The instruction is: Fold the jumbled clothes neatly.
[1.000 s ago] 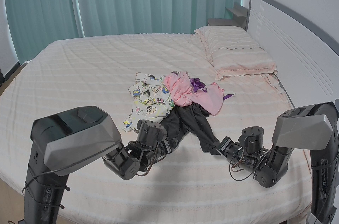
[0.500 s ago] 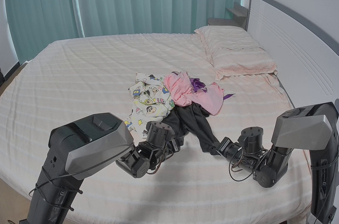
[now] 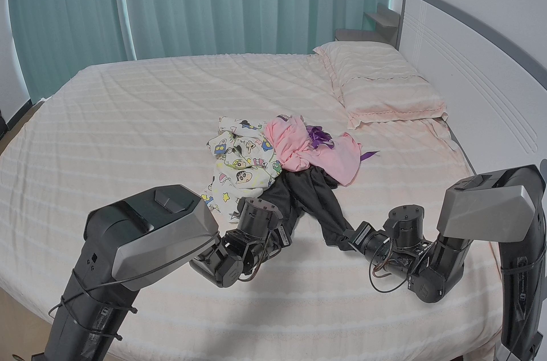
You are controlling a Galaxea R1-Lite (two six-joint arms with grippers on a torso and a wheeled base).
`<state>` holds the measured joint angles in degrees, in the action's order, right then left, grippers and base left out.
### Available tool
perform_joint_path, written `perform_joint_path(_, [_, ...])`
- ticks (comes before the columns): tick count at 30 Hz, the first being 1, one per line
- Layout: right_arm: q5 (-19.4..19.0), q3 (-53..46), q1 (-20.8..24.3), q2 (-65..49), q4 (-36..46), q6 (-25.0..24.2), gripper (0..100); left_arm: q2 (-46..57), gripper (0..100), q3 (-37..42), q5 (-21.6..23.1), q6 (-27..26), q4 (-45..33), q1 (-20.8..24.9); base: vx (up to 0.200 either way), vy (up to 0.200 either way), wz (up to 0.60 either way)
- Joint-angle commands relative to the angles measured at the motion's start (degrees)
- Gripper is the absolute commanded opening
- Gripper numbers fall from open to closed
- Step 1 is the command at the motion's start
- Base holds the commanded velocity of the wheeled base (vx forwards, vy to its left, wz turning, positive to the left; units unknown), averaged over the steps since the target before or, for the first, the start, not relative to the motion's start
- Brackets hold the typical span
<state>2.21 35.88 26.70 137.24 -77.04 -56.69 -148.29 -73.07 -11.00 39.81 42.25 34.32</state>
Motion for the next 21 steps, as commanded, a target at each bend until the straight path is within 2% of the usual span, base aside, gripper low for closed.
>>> perform_joint_path(1, [-0.10, -0.11, 0.11, 0.04, -0.12, 0.00, 0, 0.63, 0, 0.65, -0.34, 0.18, 0.02, -0.04, 0.000, 0.000, 0.00])
perform_joint_path(4, [-0.10, -0.37, 0.02, -0.13, -1.18, 0.00, 0, 0.89, 0, 2.23, -0.87, 0.44, 0.29, -0.21, 0.000, 0.000, 0.00])
perform_joint_path(10, [-1.59, -6.61, 1.34, -0.57, -12.96, 0.00, 0, 12.50, 0, 11.99, -0.96, 8.35, 0.73, -0.65, 0.000, 0.000, 0.00])
perform_joint_path(13, [-2.12, -7.40, 1.95, -1.63, -12.78, -0.09, 0, 17.33, 0, 15.33, -0.78, 9.84, 0.73, -0.57, 0.000, 0.000, 0.00])
perform_joint_path(16, [-2.21, -8.19, 2.57, -6.46, -12.69, -0.18, 0, 28.32, 0, 21.92, -0.43, 10.63, 0.73, 0.40, 0.000, 0.000, 0.00])
perform_joint_path(20, [-2.21, -9.51, 3.54, -11.38, -12.60, -0.18, 0, 38.86, 0, 23.94, -0.34, 11.95, 0.11, 2.51, 0.000, 0.000, 0.00])
perform_joint_path(21, [-2.12, -10.30, 4.42, -15.60, -12.60, -0.18, 0, 40.53, 0, 24.03, -0.25, 12.04, 0.02, 2.69, 0.000, 0.000, 0.00])
